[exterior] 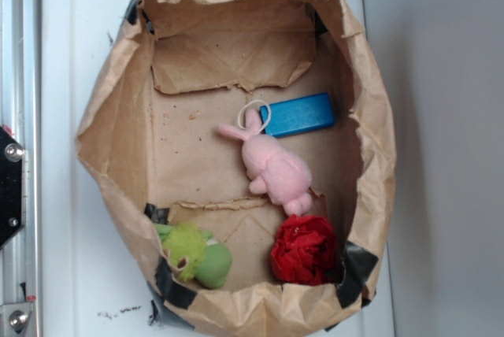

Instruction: Grab the pink bunny.

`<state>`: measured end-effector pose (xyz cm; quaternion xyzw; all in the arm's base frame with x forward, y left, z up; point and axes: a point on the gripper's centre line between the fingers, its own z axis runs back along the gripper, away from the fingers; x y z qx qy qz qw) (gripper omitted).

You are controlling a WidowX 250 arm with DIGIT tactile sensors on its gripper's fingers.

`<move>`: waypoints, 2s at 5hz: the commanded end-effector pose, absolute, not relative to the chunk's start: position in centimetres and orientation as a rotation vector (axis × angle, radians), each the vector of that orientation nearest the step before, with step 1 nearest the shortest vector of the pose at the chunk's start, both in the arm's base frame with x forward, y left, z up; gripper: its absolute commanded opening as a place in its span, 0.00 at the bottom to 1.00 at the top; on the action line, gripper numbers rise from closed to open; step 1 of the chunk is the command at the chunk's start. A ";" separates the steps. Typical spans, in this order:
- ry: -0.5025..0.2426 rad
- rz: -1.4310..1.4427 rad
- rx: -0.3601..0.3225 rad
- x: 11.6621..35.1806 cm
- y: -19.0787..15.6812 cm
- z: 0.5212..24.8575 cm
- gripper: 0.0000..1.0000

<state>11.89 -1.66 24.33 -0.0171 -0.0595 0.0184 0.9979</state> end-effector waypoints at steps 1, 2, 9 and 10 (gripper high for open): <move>-0.119 0.037 -0.034 11.9 -1.7 24.3 1.00; -0.136 -0.100 -0.118 15.6 -0.1 23.1 1.00; -0.337 -0.264 -0.096 23.7 2.2 19.4 1.00; -0.454 -0.353 -0.099 23.5 1.7 17.5 1.00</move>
